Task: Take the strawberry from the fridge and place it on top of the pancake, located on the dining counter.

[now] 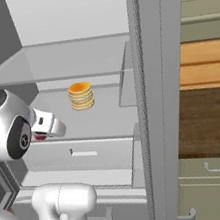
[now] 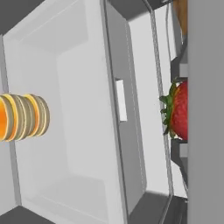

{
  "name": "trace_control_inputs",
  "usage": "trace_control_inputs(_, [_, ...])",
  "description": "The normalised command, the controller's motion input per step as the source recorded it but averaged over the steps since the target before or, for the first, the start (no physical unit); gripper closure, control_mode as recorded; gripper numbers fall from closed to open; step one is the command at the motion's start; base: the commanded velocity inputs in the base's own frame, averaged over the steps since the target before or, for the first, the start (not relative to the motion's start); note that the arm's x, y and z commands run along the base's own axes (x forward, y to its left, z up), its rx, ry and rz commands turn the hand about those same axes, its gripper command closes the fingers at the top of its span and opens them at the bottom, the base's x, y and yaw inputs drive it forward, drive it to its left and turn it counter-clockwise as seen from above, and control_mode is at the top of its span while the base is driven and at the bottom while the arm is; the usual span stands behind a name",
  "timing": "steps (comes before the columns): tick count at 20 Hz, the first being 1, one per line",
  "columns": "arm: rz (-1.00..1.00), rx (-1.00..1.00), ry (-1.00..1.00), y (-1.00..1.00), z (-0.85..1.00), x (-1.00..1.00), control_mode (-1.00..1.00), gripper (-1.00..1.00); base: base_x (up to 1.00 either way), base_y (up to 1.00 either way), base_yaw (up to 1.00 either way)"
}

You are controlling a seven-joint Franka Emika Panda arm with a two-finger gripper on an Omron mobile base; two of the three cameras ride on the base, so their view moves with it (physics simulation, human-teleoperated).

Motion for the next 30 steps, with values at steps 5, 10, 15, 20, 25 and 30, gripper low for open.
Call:
trace_control_inputs(5, [0.0, -0.03, 0.21, -0.16, 0.61, -0.94, -1.0, 1.0, 0.0, 0.0, 0.0])
trace_control_inputs(10, [0.0, -0.1, 0.05, -0.56, -0.52, -0.55, -1.0, 1.0, 0.0, 0.0, 0.0])
trace_control_inputs(15, [0.06, 0.0, 0.0, -0.6, -0.21, -0.04, -1.0, 1.0, 0.0, 0.0, 0.0])
trace_control_inputs(20, [0.0, 0.0, 0.0, 0.25, 0.0, 0.0, -1.0, 1.0, 0.0, 0.0, 0.0])
trace_control_inputs(25, [-0.01, 0.0, 0.0, 0.53, 0.0, 0.0, -1.0, 1.0, 0.0, 0.0, 0.0])
trace_control_inputs(30, [-0.07, 0.0, 0.0, 0.01, -0.07, 0.0, -1.0, 1.0, 0.0, 0.0, 0.0])
